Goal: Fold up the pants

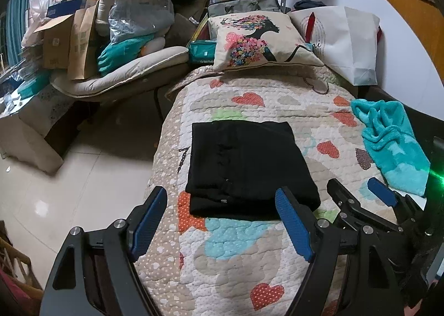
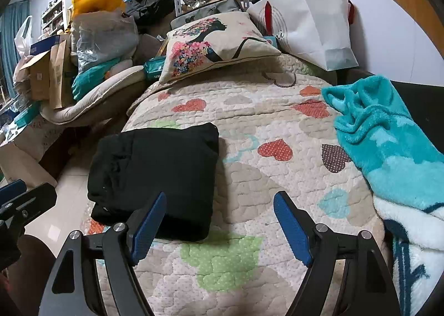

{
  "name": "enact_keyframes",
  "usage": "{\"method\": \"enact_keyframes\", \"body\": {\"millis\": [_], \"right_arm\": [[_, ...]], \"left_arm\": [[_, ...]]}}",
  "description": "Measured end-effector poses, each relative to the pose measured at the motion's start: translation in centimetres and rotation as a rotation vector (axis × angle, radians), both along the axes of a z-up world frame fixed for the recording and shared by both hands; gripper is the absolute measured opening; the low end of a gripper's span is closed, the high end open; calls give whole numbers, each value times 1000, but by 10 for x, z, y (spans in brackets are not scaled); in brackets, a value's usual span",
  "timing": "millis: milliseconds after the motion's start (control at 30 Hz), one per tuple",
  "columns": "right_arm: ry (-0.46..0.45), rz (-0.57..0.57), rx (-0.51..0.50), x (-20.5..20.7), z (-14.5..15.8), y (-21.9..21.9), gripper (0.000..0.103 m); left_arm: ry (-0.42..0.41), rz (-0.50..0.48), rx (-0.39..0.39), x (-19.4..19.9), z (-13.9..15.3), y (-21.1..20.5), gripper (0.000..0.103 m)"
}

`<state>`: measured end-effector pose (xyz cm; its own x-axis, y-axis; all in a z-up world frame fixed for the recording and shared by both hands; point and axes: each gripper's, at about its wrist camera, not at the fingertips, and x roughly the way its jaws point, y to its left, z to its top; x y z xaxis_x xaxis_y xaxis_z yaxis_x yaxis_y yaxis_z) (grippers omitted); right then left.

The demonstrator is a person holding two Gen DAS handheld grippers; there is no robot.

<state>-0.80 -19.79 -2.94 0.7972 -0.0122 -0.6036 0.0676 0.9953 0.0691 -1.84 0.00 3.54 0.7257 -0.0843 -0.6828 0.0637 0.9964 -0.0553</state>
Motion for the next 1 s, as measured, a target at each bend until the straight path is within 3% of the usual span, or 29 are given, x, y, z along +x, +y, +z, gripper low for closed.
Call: {"method": "enact_keyframes", "body": {"millis": [1000], "right_arm": [[-29, 6, -41, -4, 4, 6, 84]], "left_arm": [[0, -6, -50, 0, -3, 0, 80]]}}
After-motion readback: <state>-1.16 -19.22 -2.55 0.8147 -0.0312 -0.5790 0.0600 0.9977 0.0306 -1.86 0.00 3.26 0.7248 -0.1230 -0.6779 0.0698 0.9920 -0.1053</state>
